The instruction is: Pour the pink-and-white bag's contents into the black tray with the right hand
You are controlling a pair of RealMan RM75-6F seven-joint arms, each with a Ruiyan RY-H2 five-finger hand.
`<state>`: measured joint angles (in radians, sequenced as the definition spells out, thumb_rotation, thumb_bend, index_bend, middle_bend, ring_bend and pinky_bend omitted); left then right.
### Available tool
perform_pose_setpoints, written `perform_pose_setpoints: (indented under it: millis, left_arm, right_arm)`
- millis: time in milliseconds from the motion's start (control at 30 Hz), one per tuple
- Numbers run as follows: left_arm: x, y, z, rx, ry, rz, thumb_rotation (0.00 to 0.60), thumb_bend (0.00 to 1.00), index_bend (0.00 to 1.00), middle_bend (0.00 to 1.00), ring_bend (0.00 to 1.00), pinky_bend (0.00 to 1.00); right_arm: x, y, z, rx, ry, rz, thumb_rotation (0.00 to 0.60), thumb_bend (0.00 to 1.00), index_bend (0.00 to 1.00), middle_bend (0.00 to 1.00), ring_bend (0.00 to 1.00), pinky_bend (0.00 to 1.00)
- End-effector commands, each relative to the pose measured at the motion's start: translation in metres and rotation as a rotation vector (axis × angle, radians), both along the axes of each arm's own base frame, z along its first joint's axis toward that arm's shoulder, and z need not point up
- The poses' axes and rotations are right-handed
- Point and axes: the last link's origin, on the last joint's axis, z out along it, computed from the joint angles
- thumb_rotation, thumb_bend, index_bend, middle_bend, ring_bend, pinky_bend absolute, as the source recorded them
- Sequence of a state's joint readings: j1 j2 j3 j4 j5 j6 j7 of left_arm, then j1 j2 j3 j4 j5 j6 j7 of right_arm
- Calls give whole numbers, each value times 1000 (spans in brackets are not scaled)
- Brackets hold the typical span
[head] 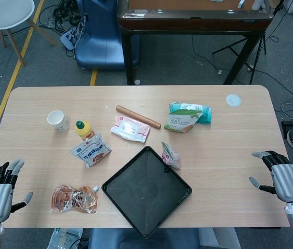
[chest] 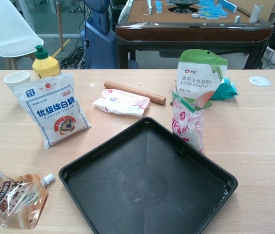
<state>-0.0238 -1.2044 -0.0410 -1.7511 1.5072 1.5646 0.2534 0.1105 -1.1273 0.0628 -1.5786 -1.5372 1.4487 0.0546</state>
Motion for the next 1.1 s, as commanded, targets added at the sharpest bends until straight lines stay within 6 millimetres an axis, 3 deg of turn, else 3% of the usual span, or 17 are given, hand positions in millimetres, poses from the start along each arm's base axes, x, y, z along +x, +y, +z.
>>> perform_pose_setpoints:
  millis: [33, 533, 800, 1100]
  left_arm:
    - [-1, 0, 0, -1, -1, 2, 600, 204, 99, 99, 14, 56]
    - [0, -2, 1, 4, 1, -3, 600, 204, 99, 100, 14, 56]
    - [0, -5, 2, 5, 4, 3, 600, 205, 99, 100, 14, 56]
    - [4, -5, 3, 7, 13, 1, 600, 204, 100, 99, 14, 56]
  right_arm:
    - [1, -1, -1, 3, -1, 3, 600, 205, 281, 319, 220, 265]
    - [7, -10, -4, 35, 14, 37, 600, 202, 281, 319, 218, 265]
    - [17, -42, -20, 142, 8, 72, 600, 138, 281, 311, 203, 265]
    - [35, -87, -57, 307, 28, 122, 600, 59, 268, 276, 174, 225]
